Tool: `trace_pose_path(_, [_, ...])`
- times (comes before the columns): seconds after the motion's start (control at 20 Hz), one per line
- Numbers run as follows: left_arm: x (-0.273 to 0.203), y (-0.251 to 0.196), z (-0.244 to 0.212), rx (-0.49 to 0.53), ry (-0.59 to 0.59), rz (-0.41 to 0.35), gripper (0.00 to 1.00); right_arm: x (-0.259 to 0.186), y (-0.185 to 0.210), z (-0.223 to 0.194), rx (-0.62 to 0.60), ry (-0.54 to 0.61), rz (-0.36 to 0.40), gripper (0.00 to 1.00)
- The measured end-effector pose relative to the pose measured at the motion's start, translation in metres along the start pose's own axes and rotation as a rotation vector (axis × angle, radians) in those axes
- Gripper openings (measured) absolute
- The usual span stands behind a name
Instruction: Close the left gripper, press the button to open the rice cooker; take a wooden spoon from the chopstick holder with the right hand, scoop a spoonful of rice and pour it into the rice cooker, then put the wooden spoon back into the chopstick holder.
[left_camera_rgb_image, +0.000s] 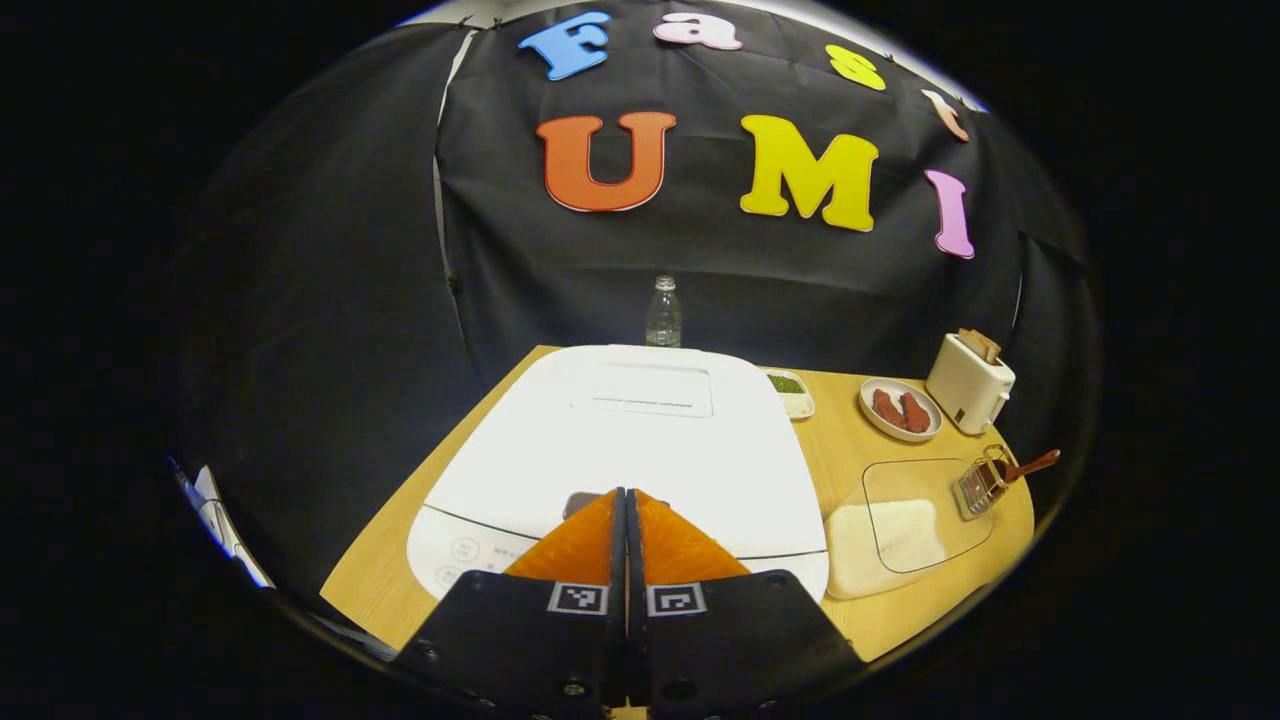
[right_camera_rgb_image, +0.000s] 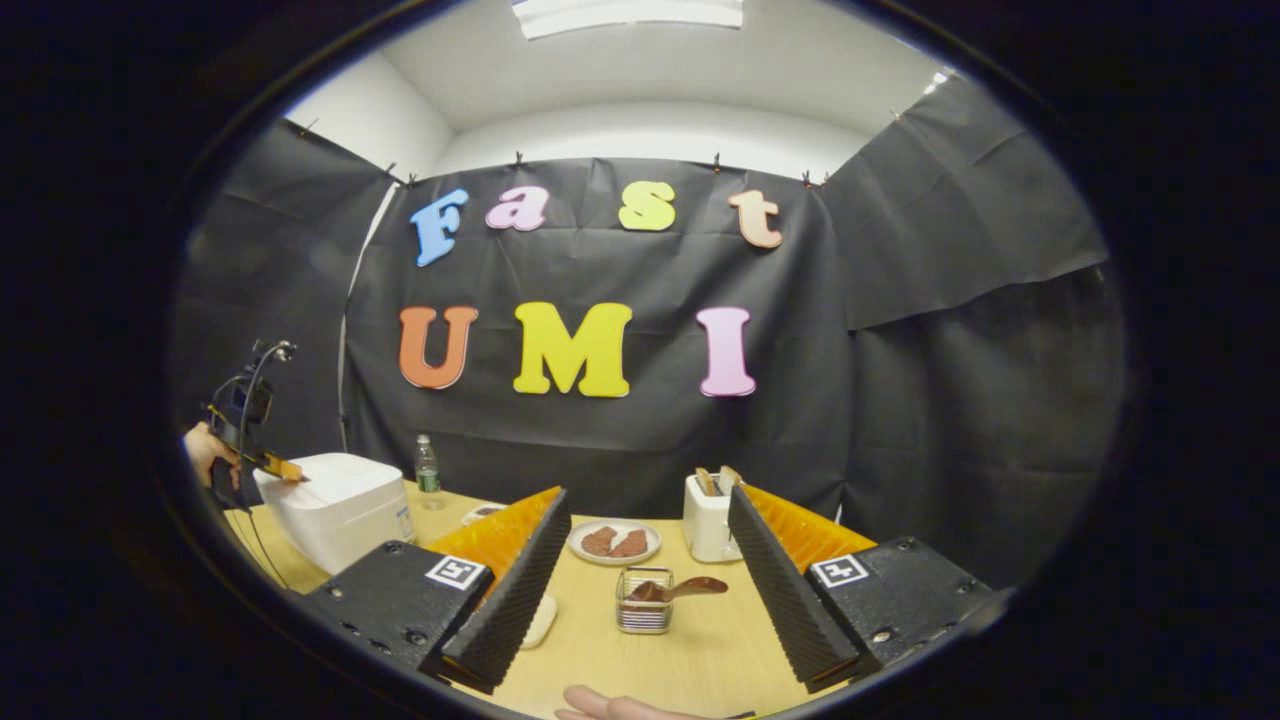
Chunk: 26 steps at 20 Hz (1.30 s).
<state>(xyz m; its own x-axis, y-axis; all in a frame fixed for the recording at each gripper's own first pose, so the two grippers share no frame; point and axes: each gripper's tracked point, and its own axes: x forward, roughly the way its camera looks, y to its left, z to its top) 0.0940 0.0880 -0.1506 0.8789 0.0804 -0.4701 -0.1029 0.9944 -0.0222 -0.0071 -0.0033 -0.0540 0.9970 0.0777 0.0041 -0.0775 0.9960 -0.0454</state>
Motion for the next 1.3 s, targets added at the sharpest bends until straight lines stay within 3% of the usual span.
trace_pose_path(0.05, [-0.006,0.001,0.003,0.007,-0.007,0.011,0.0,0.0,-0.002,0.001,-0.005,-0.003,-0.003,0.98])
trace_pose_path(0.2, [-0.029,-0.005,0.017,0.062,-0.052,0.02,0.12,-0.002,-0.007,0.003,-0.016,-0.012,-0.014,1.0])
trace_pose_path(0.3, [-0.041,-0.013,0.03,0.097,-0.088,0.002,0.29,-0.003,-0.007,0.001,-0.014,-0.011,-0.016,1.0])
trace_pose_path(0.65, [-0.01,-0.005,0.029,0.058,-0.059,0.005,0.35,-0.004,-0.001,0.003,-0.038,-0.022,0.002,1.0])
trace_pose_path(0.7, [0.005,-0.006,0.022,0.038,-0.052,0.008,0.0,-0.004,-0.002,0.003,-0.043,-0.025,0.001,0.98])
trace_pose_path(0.85, [0.003,0.008,0.017,0.049,-0.042,0.034,0.0,-0.002,-0.006,-0.001,-0.044,-0.019,-0.004,1.0])
trace_pose_path(1.05, [0.011,0.001,-0.002,0.026,0.015,0.002,0.01,0.003,-0.012,-0.012,-0.024,0.009,-0.017,1.0])
trace_pose_path(1.3, [0.011,0.002,-0.009,0.132,0.045,0.023,0.03,0.002,-0.009,-0.008,-0.051,-0.005,0.007,1.0])
